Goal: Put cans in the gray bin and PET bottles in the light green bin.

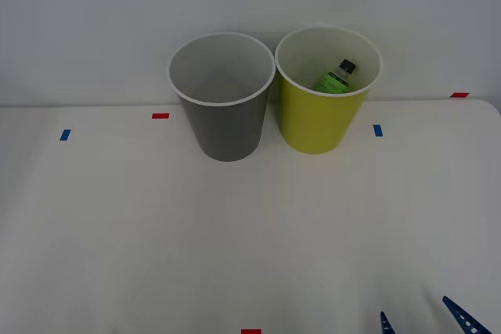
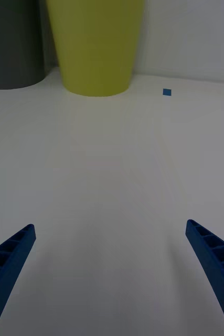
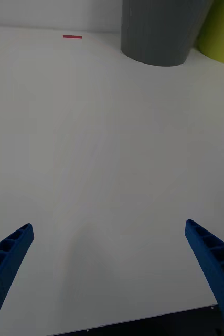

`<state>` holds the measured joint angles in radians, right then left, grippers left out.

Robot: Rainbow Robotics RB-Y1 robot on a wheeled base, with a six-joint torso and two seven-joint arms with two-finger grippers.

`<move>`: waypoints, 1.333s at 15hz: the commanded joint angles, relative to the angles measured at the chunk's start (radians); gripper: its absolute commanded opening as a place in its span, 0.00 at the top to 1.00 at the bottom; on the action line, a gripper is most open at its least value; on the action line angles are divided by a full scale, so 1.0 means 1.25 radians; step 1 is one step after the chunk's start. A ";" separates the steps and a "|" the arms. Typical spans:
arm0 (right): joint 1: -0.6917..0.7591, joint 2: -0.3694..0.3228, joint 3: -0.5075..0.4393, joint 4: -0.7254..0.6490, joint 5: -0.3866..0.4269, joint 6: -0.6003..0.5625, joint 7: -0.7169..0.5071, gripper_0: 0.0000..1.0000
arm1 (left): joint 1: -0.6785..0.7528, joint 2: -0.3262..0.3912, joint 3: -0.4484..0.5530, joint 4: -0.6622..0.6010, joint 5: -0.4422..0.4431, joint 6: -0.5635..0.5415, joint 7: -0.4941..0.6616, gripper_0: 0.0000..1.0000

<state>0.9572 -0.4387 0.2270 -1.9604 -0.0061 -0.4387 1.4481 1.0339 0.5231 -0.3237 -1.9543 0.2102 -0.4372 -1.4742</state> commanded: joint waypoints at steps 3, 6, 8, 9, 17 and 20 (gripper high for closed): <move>0.000 0.000 0.000 0.000 0.000 0.000 0.000 0.00 | 0.000 0.000 0.000 0.000 0.000 0.000 0.000 0.00; 0.000 0.000 0.000 0.000 0.000 0.000 0.000 0.00 | 0.000 0.000 0.000 0.000 0.000 0.000 0.000 0.00; 0.000 0.000 0.000 0.000 0.000 0.000 0.000 0.00 | 0.000 0.000 0.000 0.000 0.000 0.000 0.000 0.00; 0.000 0.000 0.000 0.000 0.000 0.000 0.000 0.00 | 0.000 0.000 0.000 0.000 0.000 0.000 0.000 0.00; 0.000 0.000 0.000 0.000 0.000 0.000 0.000 0.00 | 0.000 0.000 0.000 0.000 0.000 0.000 0.000 0.00; 0.000 0.000 0.000 0.000 0.000 0.000 0.000 0.00 | 0.000 0.000 0.000 0.000 0.000 0.000 0.000 0.00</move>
